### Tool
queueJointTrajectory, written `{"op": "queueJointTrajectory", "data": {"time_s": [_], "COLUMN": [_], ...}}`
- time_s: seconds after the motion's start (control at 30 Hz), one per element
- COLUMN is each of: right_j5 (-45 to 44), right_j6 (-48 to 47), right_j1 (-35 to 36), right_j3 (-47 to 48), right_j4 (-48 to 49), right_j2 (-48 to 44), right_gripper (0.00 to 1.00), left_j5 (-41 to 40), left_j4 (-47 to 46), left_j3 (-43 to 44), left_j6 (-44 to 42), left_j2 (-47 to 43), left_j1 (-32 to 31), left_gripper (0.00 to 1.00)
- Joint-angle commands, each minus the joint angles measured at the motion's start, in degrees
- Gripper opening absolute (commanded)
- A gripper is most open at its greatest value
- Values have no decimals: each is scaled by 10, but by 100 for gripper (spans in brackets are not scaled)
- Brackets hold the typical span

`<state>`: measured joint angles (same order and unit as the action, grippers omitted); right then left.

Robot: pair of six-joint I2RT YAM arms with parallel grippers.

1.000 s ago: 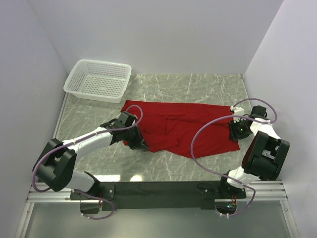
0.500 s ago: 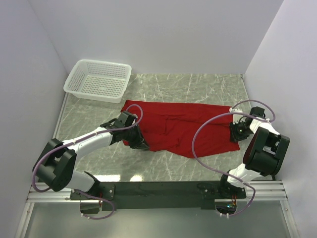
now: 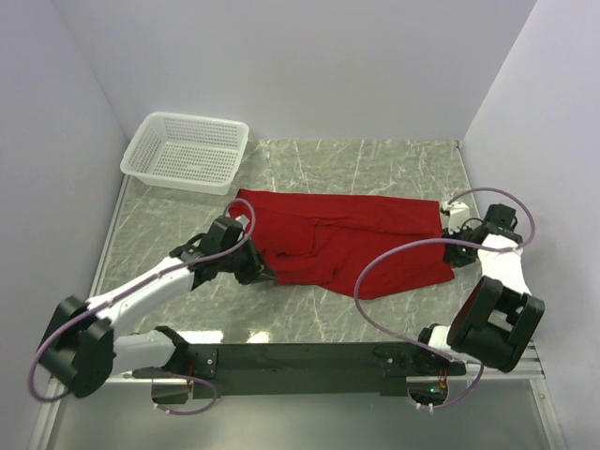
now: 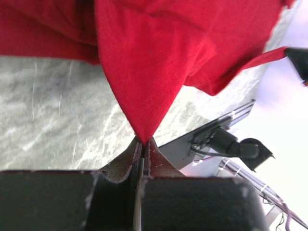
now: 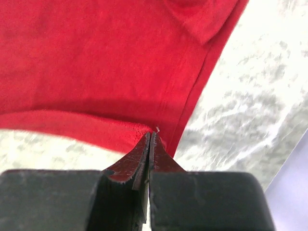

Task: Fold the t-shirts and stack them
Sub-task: Fold the tshirt

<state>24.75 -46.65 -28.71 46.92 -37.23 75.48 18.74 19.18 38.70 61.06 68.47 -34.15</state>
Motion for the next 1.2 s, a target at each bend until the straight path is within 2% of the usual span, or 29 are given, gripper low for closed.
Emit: {"op": "queueJointTrajectory", "data": {"time_s": [0.0,0.17,0.37,0.53,0.8,1.03,1.17], "right_j5": [73,154,205,252,255,252,244], "right_j6": [-49,-156,-205,-217,-149,-90,-6], "right_j1": [-50,-105,-169,-213,-218,-217,-203], "right_j3": [25,66,108,149,136,111,87], "right_j4": [-71,-188,-257,-291,-235,-153,-75], "right_j2": [-31,-49,-64,-58,-59,-54,-63], "right_gripper": [0,0,0,0,0,0,0], "left_j5": [-27,-52,-42,-45,-98,-135,-186], "left_j4": [-13,-10,0,73,131,96,101], "left_j3": [-22,-64,-118,-122,-88,-56,-15], "left_j6": [36,100,161,182,213,209,197], "left_j2": [-74,-178,-288,-371,-439,-394,-365], "left_j1": [1,1,1,1,1,1,4], "left_gripper": [1,1,1,1,1,0,0]}}
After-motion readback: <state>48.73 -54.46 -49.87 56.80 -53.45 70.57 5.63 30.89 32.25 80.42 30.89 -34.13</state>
